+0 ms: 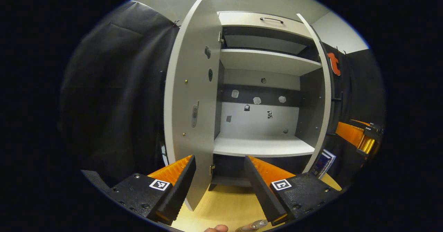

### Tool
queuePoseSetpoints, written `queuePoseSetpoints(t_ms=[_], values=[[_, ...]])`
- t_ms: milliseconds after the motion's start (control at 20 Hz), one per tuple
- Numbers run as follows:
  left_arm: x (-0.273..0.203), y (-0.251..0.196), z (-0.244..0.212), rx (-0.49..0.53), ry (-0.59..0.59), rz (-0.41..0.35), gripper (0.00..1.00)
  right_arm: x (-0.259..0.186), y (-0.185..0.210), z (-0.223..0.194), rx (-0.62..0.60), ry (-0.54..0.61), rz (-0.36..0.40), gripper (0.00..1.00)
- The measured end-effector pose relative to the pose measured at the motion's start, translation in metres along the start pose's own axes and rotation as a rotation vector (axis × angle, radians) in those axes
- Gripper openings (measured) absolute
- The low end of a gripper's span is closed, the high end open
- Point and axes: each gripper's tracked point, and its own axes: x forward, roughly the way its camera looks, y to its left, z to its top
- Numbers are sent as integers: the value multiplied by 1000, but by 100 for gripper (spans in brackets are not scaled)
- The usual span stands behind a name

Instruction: Grasp the bottle in the cabinet with the left hand and place it on the coaster, then close the right door with the right hand and the left door with the left hand.

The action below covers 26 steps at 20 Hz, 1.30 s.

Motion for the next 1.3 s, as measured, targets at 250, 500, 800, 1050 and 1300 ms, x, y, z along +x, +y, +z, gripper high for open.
queuePoseSetpoints(t_ms=[250,500,800,1050,1300], values=[[-3,39,6,-14,-22,94,91,5,9,0,-7,6,23,96],[-4,78,24,-39,-80,189,91,6,6,0,-16,3,13,96],[-3,111,33,-54,-113,256,91,6,2,-4,-13,14,-10,96],[0,120,26,-56,-93,277,89,5,0,-10,-14,29,-26,96],[10,123,17,-34,-71,284,94,5,-2,-18,-11,53,-44,96]])
